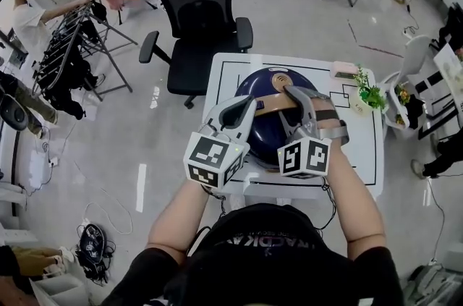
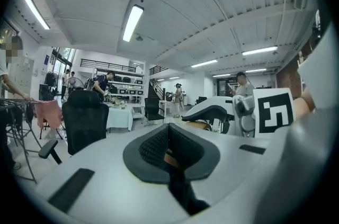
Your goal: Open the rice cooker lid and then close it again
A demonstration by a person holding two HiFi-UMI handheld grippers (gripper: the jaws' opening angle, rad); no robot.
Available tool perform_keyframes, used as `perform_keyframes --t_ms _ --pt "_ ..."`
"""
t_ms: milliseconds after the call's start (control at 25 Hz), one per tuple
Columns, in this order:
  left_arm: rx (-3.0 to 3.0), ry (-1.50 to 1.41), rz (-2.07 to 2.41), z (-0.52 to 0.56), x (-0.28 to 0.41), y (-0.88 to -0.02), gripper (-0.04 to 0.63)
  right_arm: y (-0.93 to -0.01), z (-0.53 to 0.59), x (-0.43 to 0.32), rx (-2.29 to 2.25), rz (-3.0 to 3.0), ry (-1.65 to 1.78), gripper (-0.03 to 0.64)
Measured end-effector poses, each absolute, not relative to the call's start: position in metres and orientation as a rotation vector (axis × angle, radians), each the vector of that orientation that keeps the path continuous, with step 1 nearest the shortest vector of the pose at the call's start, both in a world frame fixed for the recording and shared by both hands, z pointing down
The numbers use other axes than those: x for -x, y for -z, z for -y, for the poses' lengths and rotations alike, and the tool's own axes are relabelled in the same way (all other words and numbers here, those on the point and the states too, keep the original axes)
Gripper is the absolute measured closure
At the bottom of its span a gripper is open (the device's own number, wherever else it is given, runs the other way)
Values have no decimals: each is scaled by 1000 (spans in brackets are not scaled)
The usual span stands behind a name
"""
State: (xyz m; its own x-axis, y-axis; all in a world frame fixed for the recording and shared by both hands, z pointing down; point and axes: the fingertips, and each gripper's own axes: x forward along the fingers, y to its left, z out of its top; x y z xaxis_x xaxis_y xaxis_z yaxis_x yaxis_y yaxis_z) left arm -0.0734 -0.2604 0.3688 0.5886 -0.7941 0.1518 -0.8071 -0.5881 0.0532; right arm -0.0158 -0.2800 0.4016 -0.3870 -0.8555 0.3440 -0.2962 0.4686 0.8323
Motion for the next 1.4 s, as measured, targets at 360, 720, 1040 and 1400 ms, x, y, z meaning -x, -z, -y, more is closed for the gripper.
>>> perform_keyframes --t_ms 360,720,1040,1400 --pt "-2653 -215 1350 265 80 -396 592 -422 282 26 -904 1872 880 456" --pt "-2630 -208 1343 267 88 -410 592 -432 282 35 -887 1859 880 449" --pt "-2652 -214 1337 266 85 -409 592 -432 282 35 -878 1839 894 448" --pt "-2701 -197 1277 258 89 -403 534 -431 274 31 -899 1809 904 439"
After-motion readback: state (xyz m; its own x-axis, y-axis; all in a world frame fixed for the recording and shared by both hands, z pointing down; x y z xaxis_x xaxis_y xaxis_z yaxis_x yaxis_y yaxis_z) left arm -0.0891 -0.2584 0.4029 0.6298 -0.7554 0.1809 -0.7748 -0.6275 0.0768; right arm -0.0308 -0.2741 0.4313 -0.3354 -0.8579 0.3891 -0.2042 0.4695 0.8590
